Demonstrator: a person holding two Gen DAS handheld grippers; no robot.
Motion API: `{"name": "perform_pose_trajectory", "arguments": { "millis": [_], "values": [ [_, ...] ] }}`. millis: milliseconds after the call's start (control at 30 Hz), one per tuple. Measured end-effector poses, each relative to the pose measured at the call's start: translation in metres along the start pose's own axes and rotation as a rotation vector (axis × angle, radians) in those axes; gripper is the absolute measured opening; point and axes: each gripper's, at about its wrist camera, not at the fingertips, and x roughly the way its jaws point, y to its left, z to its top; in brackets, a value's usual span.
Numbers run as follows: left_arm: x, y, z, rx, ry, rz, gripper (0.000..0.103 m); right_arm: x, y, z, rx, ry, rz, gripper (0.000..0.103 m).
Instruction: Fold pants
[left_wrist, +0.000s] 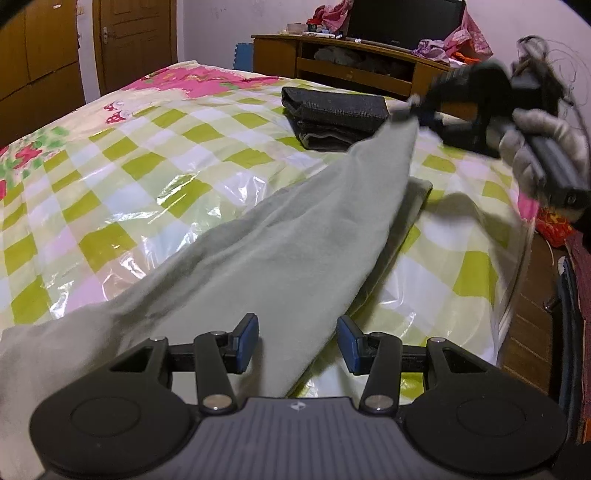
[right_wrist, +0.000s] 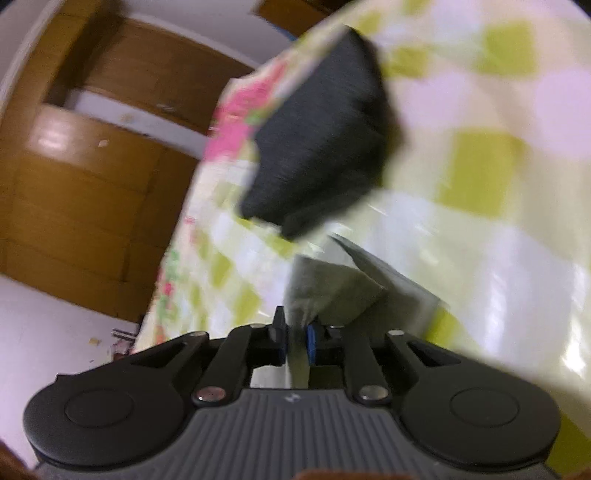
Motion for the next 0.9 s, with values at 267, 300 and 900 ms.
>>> {"name": "perform_pose_trajectory", "arguments": {
  "millis": [267,300,900],
  "values": [
    [0.008,-0.001,-0.005,-0.001,0.027,-0.022,0.058,0.003,-0.034,-0.007,-0.006,0.040,-0.141,0.010],
    [0.007,-0.003,-0.005,0.002,0.026,-0.028,0.058,0.002,-0.039,-0.007,0.006,0.028,-0.155,0.011],
    [0.003,-0.005,-0.006,0.009,0.020,-0.034,0.058,-0.019,-0.040,-0.023,0.040,0.103,-0.196,0.054]
  ]
}}
